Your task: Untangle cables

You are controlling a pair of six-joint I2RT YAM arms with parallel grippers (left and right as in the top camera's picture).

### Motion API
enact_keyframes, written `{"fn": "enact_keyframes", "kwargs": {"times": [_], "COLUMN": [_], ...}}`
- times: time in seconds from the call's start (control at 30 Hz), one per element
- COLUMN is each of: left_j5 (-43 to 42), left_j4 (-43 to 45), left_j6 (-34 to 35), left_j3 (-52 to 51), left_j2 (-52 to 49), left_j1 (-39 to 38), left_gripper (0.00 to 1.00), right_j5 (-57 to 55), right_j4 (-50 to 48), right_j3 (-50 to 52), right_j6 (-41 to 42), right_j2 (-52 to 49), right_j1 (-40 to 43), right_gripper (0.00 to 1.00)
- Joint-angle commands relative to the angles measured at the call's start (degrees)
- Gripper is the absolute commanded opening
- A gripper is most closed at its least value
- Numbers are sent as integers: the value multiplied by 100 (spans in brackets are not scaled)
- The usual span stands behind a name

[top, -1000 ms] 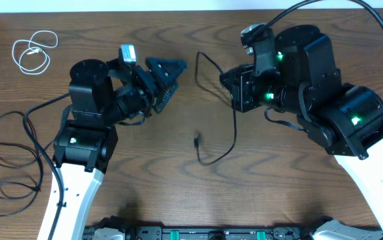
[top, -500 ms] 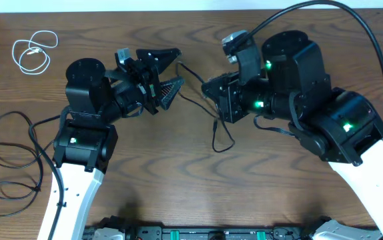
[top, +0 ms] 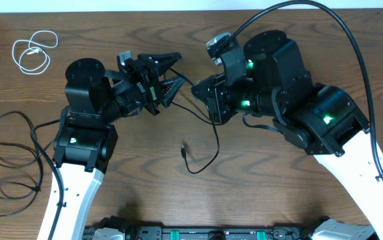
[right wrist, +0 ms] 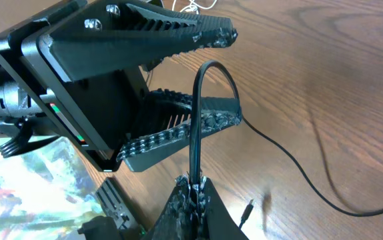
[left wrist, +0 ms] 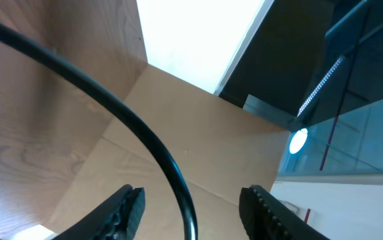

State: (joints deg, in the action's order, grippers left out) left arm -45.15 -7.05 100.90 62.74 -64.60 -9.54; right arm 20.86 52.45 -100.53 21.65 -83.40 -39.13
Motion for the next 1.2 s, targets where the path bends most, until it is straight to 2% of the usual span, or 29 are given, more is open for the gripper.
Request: {"fn": "enact_keyframes", "kwargs": {"times": [0.0,0.87,0.97,1.17], "left_j5": [-116,-24,-24,-24], "left_j4": [28,28,26,28], "left_j6": [35,35,35,35], "left_j3": [103,103,103,103], "left_j2": [31,28,26,26], "left_j1": [15,17,26,26], "left_gripper": [47,19,9,8], "right_j5": [26,-249,-243,-162], "right_j4": [-85,-144,-142,-142], "right_j3": [-17,-17,-17,-17], "right_j6": [-116,-109,-87,-87], "right_j2": [22,22,22,22], "right_j1": [-28,-31,-31,-31], "right_gripper": [1,1,1,1]}}
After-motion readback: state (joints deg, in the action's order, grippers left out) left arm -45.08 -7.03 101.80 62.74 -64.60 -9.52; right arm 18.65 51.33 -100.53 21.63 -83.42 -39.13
